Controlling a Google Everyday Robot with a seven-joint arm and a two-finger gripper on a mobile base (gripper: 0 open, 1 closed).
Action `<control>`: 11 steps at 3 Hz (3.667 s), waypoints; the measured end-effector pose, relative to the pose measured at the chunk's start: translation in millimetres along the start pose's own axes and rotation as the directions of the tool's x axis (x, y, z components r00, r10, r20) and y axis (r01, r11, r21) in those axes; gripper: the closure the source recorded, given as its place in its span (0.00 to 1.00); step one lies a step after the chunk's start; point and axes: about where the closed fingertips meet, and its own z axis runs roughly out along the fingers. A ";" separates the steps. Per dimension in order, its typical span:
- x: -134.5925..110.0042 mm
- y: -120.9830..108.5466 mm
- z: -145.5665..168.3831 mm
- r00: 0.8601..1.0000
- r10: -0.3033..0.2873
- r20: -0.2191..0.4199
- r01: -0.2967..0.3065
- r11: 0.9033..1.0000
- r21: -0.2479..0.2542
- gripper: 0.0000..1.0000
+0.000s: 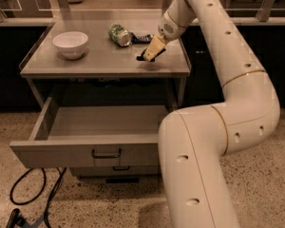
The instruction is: Place rxbar chocolate into top drawer
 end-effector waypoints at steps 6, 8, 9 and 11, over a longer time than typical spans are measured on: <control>1.2 103.2 -116.9 0.989 0.150 0.007 -0.150 0.988 -0.035 1.00; 56.2 175.1 -121.1 0.973 0.210 -0.092 -0.223 0.963 -0.152 1.00; 55.8 168.7 -118.8 0.973 0.217 -0.079 -0.227 0.962 -0.150 1.00; 140.9 210.9 0.3 0.957 0.208 -0.203 -0.267 0.907 -0.326 1.00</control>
Offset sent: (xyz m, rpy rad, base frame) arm -0.4884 0.1717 -0.0619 0.1769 0.1235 -0.0887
